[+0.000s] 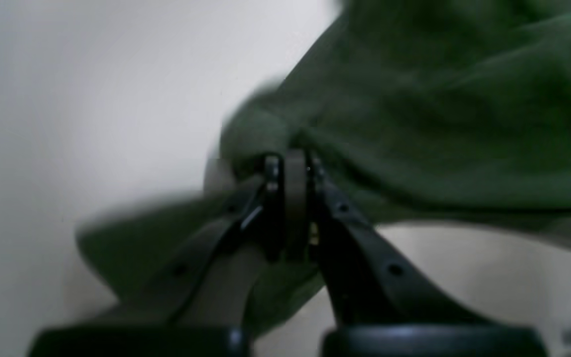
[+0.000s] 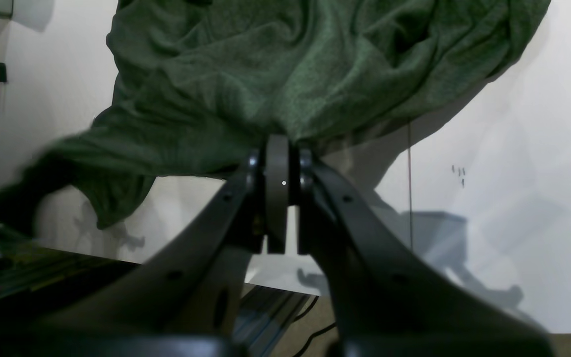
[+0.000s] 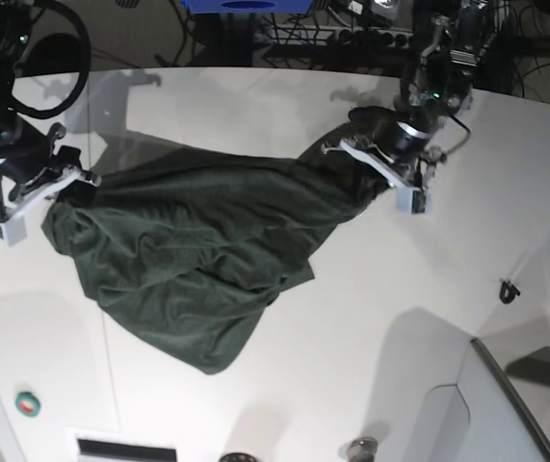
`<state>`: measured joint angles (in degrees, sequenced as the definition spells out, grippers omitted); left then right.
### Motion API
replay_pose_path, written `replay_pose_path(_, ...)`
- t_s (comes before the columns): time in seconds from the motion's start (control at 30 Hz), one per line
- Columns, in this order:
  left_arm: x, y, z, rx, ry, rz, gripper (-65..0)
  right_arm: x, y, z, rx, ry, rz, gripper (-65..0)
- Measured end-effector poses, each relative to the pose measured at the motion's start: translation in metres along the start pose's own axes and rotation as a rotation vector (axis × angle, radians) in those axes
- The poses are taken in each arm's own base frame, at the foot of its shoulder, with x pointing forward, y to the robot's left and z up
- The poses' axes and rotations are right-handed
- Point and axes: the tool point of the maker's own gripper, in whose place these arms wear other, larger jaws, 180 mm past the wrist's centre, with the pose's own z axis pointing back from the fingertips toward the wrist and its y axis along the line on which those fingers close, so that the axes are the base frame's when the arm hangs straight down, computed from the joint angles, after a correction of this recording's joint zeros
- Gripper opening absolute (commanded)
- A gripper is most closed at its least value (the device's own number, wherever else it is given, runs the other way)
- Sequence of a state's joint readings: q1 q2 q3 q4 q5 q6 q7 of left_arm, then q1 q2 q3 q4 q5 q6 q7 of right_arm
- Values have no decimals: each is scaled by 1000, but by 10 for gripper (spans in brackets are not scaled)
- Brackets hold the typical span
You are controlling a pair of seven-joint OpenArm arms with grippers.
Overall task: Layout the t-shirt on the table in an organized manner, then fold the t-shirt properly
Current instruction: 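Grasp the shirt edge with the left gripper near the right gripper's side, then lift the shirt with both grippers and swing it over the table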
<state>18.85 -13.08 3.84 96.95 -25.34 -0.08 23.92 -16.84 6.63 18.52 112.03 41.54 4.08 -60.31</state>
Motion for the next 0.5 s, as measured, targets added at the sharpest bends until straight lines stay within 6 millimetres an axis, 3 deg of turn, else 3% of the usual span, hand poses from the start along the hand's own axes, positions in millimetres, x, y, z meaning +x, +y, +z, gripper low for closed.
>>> replay_pose_path(0.1,36,7,0,11,-19,-64,-650,3,14,-5,28,50,38,-648)
replay_pose_path(0.17,64,15,1,29,-62,-71,-650,16,30,-9,73,46,59,-648)
replay_pose_path(0.3,107,28,-4,65,-98,-70,-650,74,44,-5,91,-50,128,-648)
replay_pose_path(0.37,140,27,-7,62,-158,-80,-650,106,51,0,99,-119,158,-648)
replay_pose_path(0.43,175,23,-7,57,-233,-92,-650,132,49,-1,97,-156,171,-648)
replay_pose_path(0.5,197,21,-7,53,-277,-98,-650,146,39,-6,75,-161,160,-648)
